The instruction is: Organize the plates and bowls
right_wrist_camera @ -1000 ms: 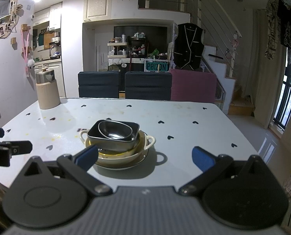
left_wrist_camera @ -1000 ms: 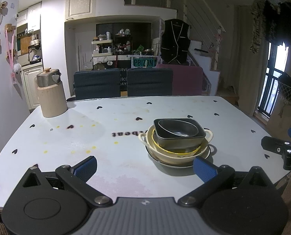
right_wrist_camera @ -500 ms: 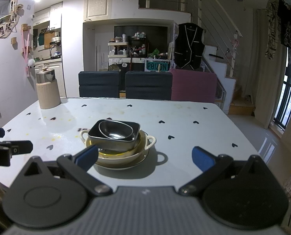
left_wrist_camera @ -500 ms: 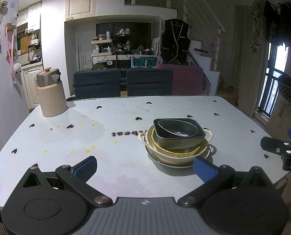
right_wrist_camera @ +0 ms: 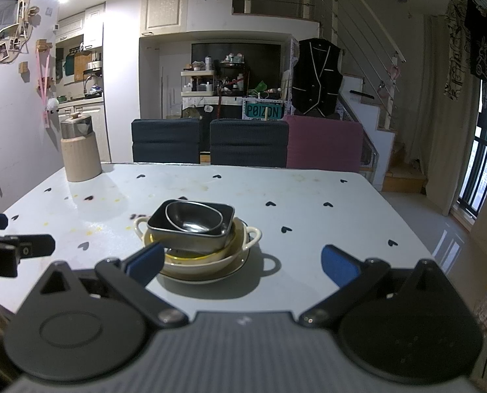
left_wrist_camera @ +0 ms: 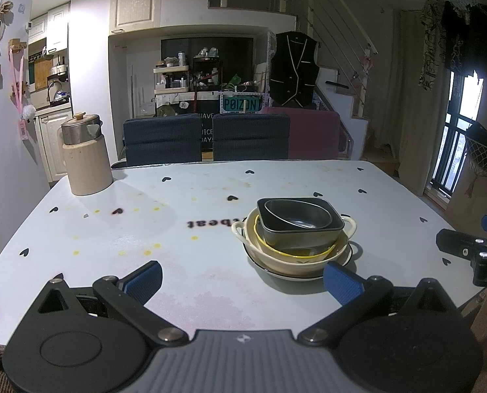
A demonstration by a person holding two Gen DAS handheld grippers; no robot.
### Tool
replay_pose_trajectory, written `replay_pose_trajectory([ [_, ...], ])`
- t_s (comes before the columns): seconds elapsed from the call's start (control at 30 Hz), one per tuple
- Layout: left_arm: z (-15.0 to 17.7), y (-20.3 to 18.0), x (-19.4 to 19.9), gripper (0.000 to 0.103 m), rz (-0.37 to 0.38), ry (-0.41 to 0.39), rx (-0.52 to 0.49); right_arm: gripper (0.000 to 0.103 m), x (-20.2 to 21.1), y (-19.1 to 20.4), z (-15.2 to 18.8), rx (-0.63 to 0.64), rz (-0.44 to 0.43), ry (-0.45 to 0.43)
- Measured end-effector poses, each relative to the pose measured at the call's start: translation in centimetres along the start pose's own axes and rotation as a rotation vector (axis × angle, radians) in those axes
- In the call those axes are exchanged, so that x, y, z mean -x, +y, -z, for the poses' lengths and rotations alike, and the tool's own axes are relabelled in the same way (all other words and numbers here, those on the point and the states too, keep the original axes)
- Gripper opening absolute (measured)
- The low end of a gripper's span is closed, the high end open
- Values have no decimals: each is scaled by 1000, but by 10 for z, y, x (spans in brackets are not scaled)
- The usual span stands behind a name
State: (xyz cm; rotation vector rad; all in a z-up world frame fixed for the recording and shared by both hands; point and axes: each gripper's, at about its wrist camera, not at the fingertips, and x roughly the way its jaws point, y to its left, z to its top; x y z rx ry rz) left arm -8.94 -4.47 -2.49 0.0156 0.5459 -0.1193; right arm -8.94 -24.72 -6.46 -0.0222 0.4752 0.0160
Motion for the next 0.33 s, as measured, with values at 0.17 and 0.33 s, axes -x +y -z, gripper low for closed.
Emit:
replay_pose_trajectory([
  [0.17,0,0,0,103,0,1,1,103,0,0,0,0,0,0],
  [0.33,1,-1,-1,103,-7,9,10,103,0,0,0,0,0,0],
])
